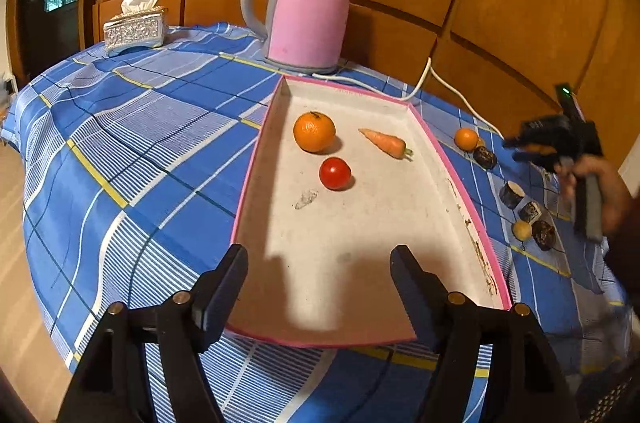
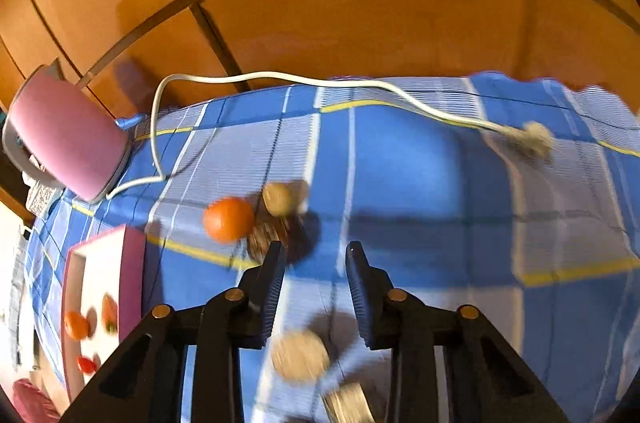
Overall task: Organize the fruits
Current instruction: 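Reach the right tool to a small round yellow fruit and grasp it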
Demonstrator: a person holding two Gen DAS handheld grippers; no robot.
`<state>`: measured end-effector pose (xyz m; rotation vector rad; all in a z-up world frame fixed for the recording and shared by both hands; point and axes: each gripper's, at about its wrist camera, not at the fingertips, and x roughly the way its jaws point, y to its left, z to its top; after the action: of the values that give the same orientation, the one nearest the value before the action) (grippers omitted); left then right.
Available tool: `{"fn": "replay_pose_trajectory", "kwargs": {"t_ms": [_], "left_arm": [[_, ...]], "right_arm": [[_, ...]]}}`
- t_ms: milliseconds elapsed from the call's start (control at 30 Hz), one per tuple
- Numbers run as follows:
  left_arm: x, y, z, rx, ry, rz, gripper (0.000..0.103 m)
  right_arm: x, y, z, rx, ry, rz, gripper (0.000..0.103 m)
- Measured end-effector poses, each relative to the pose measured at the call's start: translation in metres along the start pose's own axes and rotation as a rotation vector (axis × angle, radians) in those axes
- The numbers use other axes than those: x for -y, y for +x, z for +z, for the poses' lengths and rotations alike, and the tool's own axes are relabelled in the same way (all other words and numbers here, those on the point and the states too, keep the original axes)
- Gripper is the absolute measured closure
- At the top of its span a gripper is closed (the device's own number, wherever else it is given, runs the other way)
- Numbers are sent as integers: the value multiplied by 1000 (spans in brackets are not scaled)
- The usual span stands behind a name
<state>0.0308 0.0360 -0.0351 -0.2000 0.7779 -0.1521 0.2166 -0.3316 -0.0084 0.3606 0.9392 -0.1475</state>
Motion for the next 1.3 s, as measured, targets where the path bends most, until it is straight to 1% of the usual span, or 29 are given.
{"fn": "replay_pose_trajectory", "kwargs": {"t_ms": [133,267,333,367,400,433,500,600,700,933,1000,1100,1233,1300], "left_arm": [[-1,2,1,-2,-7,-8,29],[-2,2,2,-3,-14,-15,29],[-2,3,2,-4,-15,-15,28],[-2,3,3,-3,-15,-16,28],[-3,3,3,-4,-17,-17,28],[-3,3,3,-4,-18,-17,28],[-3,2,2,-3,-16,-17,28],[-3,1,2,-1,-20,-21,28],[-3,1,2,0,-22,-20,27],[-3,-6,0,22,-23,-20,26],[-3,-8,0,26,-28,-20,26],[-4,-11,-1,27,-37,-26,26],[-5,-16,-2,38,-41,-31,26],[-6,-19,-3,46,-45,-32,24]], "right_arm": [[-3,33,21,-55,27,25,71],[-12,59,32,-107,30,37,71],[-15,71,36,-138,38,79,71],[-18,73,38,-132,31,74,74],[-20,74,38,-129,27,79,79],[-21,75,38,-133,32,92,79],[-21,74,37,-132,25,90,79],[-18,65,35,-111,23,69,79],[-16,52,34,-73,36,91,79],[-23,10,14,-15,-22,113,79],[-33,-4,2,1,-73,133,79],[-55,-17,-17,-2,-165,177,79],[-97,-29,-53,-14,-307,232,79],[-114,-34,-66,-14,-351,249,79]]}}
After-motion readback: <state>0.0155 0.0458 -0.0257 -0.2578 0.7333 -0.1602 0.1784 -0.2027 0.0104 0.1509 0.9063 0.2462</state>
